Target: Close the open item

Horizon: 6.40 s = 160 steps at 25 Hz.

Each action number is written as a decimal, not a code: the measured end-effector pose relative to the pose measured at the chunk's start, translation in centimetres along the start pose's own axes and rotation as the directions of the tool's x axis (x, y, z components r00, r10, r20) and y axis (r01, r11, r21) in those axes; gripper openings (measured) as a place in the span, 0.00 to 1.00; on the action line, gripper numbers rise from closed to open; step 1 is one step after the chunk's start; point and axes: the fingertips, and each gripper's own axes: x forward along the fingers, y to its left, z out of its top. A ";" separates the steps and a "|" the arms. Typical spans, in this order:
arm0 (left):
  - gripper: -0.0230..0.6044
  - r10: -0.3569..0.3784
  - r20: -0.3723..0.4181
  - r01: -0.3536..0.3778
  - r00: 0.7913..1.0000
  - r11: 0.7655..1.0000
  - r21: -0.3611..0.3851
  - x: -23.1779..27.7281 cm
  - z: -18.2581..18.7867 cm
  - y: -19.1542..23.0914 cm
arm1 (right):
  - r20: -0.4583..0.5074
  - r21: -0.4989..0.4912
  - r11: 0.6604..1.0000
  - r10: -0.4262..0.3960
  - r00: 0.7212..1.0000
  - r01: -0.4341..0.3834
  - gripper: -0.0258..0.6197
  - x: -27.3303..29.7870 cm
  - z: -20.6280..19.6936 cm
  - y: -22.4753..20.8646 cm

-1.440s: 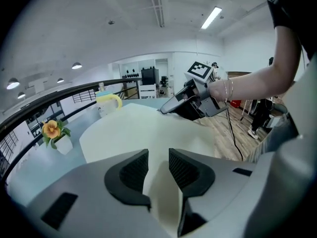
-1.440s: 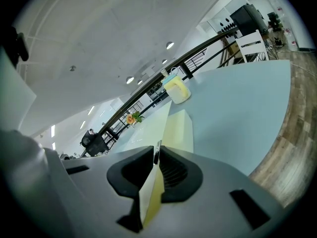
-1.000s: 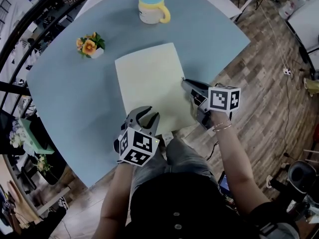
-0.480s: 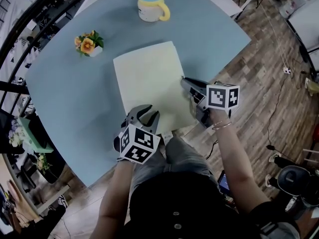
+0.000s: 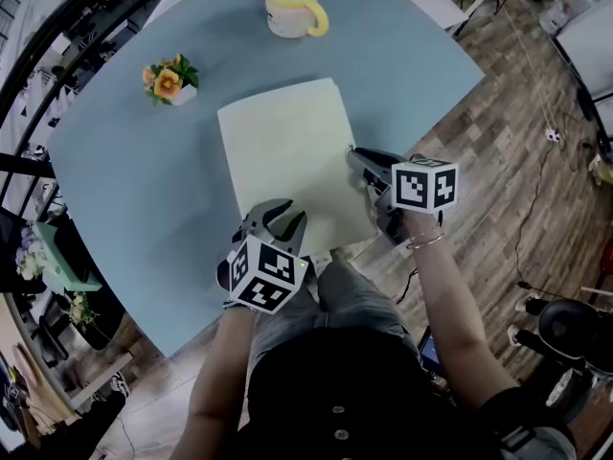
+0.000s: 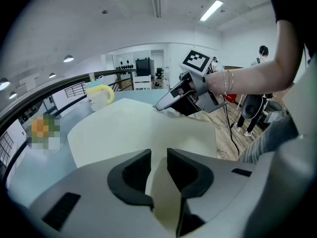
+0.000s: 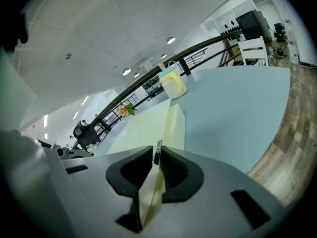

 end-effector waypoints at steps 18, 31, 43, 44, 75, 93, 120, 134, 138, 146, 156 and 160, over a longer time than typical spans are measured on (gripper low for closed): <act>0.21 -0.002 0.000 0.002 1.000 1.000 0.006 0.0 0.0 -0.1 | -0.029 -0.215 0.971 -0.111 0.993 0.102 0.16 0.2 -0.1 0.0; 0.21 -0.010 -0.015 0.010 1.000 1.000 0.003 0.2 -0.1 0.0 | -0.053 -0.509 0.840 -0.245 0.968 0.185 0.18 0.8 -0.1 0.3; 0.20 -0.012 -0.027 0.013 1.000 1.000 0.004 0.3 -0.2 -0.1 | -0.080 -0.623 0.751 -0.342 0.936 0.221 0.15 1.4 -0.7 0.6; 0.20 -0.013 -0.027 0.013 1.000 1.000 0.004 0.3 -0.2 -0.1 | -0.084 -0.626 0.747 -0.349 0.933 0.223 0.14 1.4 -0.8 0.7; 0.20 0.004 0.091 0.000 0.996 0.999 -0.053 -2.0 0.6 -0.8 | -0.045 -0.631 0.736 -0.348 0.936 0.244 0.08 0.7 -1.0 2.1; 0.20 0.098 0.244 -0.069 0.965 0.990 -0.125 -6.2 4.4 1.6 | 0.086 -0.530 0.848 0.046 0.995 0.006 0.16 -3.4 2.7 10.5; 0.14 0.167 0.454 -0.066 0.875 0.971 -0.230 -12.4 8.6 3.5 | 0.180 -0.589 0.804 0.227 0.957 -0.079 0.05 -7.7 5.1 19.1; 0.07 0.135 0.467 -0.001 0.874 0.961 -0.277 -12.2 7.5 1.7 | 0.205 -0.546 0.835 0.215 0.955 -0.070 0.05 -7.4 2.5 18.8; 0.07 0.122 0.458 0.020 0.880 0.956 -0.292 -11.9 7.1 1.2 | 0.184 -0.571 0.815 0.245 0.952 -0.099 0.05 -7.3 1.4 19.4; 0.07 0.126 0.390 -0.013 0.912 0.960 -0.279 -10.9 5.5 0.3 | 0.179 -0.528 0.842 0.238 0.955 -0.111 0.05 -7.0 -0.4 19.1; 0.07 0.136 0.363 -0.021 0.922 0.952 -0.306 -10.5 4.6 0.5 | 0.150 -0.508 0.856 0.201 0.968 -0.100 0.05 -6.6 -2.2 17.9; 0.07 0.117 0.360 0.001 0.926 0.950 -0.312 -10.2 4.4 -0.1 | 0.140 -0.499 0.861 0.198 0.970 -0.103 0.05 -6.5 -2.7 17.9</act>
